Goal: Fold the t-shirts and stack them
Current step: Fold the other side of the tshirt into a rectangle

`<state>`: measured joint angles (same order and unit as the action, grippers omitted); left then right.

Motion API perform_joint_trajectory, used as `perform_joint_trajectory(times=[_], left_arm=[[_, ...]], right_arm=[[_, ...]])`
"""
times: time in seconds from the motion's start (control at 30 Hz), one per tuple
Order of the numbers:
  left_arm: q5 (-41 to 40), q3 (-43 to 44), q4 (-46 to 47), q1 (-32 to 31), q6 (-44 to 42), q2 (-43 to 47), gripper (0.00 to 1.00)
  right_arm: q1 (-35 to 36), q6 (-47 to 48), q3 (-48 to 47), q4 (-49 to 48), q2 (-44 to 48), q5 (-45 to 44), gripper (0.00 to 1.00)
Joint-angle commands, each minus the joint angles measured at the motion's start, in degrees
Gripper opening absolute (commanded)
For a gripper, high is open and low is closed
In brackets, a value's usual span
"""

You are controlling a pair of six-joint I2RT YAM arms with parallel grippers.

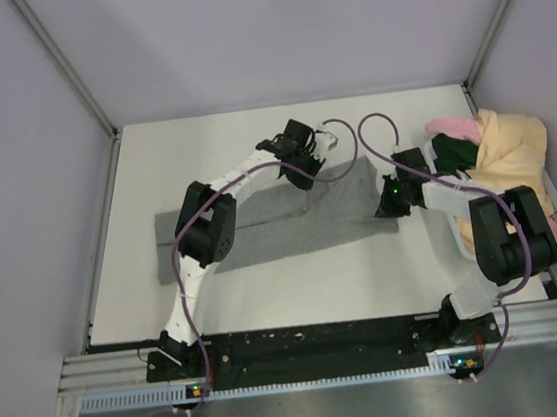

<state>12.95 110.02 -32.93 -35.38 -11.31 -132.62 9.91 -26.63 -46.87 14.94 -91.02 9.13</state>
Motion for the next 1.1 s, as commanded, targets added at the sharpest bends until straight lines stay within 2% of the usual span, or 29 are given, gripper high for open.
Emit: perform_joint_trajectory(times=[0.0, 0.2, 0.5, 0.6, 0.67, 0.7, 0.77, 0.8, 0.93, 1.07], left_arm=[[-4.4, -1.6, 2.8, 0.3, -1.5, 4.9, 0.0], [-10.4, -4.2, 4.8, 0.3, -2.9, 5.7, 0.0], [-12.3, -5.0, 5.4, 0.2, -4.7, 6.7, 0.0], [-7.8, -5.8, 4.7, -0.3, -5.7, 9.3, 0.19], [-6.1, -6.4, 4.7, -0.8, -7.2, 11.3, 0.25], [-6.2, -6.7, 4.5, -1.1, -8.4, 12.5, 0.27], [-8.2, -7.4, 4.6, -1.1, -9.6, 14.3, 0.39], [-9.7, -7.9, 4.5, -0.8, -10.4, 15.0, 0.43], [-12.2, -11.4, 2.7, 0.3, -13.7, 20.2, 0.45], [-15.5, -19.8, 3.0, 3.6, -15.6, 28.3, 0.45]], right_arm=[[-0.9, 0.9, 1.5, 0.1, -0.3, -2.1, 0.0], [-0.9, 1.3, 1.8, 0.2, -0.1, -2.3, 0.0], [-1.1, 3.6, 0.3, 2.3, 0.6, -2.3, 0.0], [-1.0, 6.7, -3.6, 5.4, 1.6, -0.2, 0.0], [-0.5, 8.3, -6.7, 7.0, 2.7, 2.6, 0.0], [-0.2, 8.7, -8.1, 7.7, 3.6, 2.7, 0.0], [-0.2, 8.9, -9.6, 8.4, 5.2, 2.2, 0.0], [-0.2, 8.6, -10.1, 9.0, 6.2, 1.7, 0.0], [0.1, 6.9, -8.9, 11.2, 8.9, 0.1, 0.0], [1.0, 5.3, -4.8, 12.0, 10.3, 0.7, 0.0]])
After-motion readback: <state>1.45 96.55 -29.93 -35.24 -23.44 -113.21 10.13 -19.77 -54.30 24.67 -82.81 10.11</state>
